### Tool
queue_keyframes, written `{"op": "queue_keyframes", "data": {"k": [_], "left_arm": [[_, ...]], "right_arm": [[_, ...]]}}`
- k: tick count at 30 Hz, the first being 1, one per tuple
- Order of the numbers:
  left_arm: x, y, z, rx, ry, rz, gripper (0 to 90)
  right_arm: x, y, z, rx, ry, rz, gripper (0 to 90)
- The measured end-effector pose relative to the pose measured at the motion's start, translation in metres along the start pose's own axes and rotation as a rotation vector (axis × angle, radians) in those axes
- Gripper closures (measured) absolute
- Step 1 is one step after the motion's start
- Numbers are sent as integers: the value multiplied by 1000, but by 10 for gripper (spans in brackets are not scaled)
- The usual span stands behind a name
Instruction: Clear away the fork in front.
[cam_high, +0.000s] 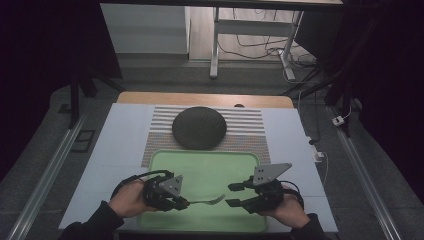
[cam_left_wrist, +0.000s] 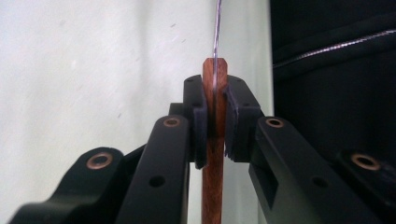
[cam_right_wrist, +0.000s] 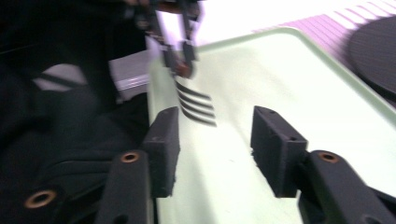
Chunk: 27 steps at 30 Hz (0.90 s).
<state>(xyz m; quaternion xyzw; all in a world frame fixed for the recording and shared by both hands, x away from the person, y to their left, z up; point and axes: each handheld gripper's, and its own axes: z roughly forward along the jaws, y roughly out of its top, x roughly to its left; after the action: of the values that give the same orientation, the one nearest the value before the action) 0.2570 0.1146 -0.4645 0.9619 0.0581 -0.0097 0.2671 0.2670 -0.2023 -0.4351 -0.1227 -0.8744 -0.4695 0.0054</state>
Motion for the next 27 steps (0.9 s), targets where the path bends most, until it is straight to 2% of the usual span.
{"op": "queue_keyframes", "data": {"k": [3,5,7,10,13,16,19,22,27], "left_arm": [[-2,-1,2,25,26,-57,799],[-3,-2,2,41,49,-98,799],[-3,-4,1,52,70,-149,799],[-3,-7,-3,43,86,-228,799],[-3,-10,-6,43,110,-280,799],[-3,-15,-8,21,115,-339,799],[-4,-19,-10,8,134,-391,798],[-3,-24,-11,-24,141,-465,798],[1,-34,-11,-31,156,-575,798]], "right_arm": [[0,-4,-5,1,-78,37,396],[1,-7,-8,9,-139,40,330],[3,-11,-12,19,-183,43,324],[6,-16,-18,19,-264,60,238],[6,-23,-25,20,-340,105,161],[6,-32,-31,19,-410,149,95],[5,-41,-38,11,-447,197,72],[4,-47,-46,-5,-478,242,58],[7,-55,-57,-21,-520,275,41]]}}
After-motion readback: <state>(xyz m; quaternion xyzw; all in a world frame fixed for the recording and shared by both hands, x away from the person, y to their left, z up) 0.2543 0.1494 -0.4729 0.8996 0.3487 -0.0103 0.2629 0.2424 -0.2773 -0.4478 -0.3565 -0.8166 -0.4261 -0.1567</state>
